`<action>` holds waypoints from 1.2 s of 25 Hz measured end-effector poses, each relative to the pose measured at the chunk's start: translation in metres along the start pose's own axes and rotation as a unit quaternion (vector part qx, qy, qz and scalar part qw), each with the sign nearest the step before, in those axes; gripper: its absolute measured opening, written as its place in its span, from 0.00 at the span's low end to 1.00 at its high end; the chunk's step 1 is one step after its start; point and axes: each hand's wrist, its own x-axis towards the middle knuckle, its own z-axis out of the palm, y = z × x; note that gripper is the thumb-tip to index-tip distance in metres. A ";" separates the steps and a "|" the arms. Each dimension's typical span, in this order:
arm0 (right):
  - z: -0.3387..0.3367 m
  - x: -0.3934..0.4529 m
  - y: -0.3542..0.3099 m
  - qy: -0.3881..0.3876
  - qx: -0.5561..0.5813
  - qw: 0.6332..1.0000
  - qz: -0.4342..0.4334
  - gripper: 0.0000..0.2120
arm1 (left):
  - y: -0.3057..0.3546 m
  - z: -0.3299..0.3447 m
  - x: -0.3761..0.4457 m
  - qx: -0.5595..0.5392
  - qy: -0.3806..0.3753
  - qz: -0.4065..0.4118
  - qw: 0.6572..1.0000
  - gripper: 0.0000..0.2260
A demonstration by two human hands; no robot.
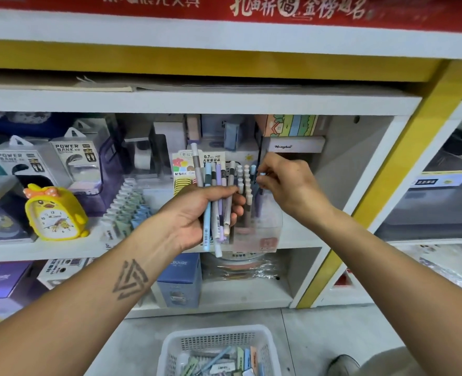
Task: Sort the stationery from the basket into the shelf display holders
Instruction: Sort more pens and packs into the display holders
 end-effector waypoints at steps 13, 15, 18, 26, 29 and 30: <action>0.005 0.001 0.000 0.017 -0.037 0.999 -0.029 0.02 | 0.004 0.009 -0.007 0.003 0.031 0.015 0.999 0.03; 0.006 0.006 0.002 0.043 -0.102 0.993 -0.034 0.07 | 0.004 0.015 -0.006 0.001 0.033 0.006 0.999 0.04; 0.010 0.006 0.003 -0.012 -0.144 0.989 0.043 0.14 | 0.002 0.019 -0.003 -0.009 0.031 -0.006 0.999 0.06; -0.003 0.012 -0.009 0.007 0.248 0.948 0.201 0.10 | -0.004 0.001 0.001 0.026 0.018 -0.018 0.999 0.05; -0.010 0.006 -0.017 -0.037 0.396 0.891 0.218 0.08 | -0.001 0.004 -0.001 0.037 0.009 -0.021 0.999 0.08; -0.010 0.005 -0.018 -0.040 0.423 0.879 0.217 0.08 | -0.001 0.006 -0.001 0.038 0.007 -0.022 0.999 0.10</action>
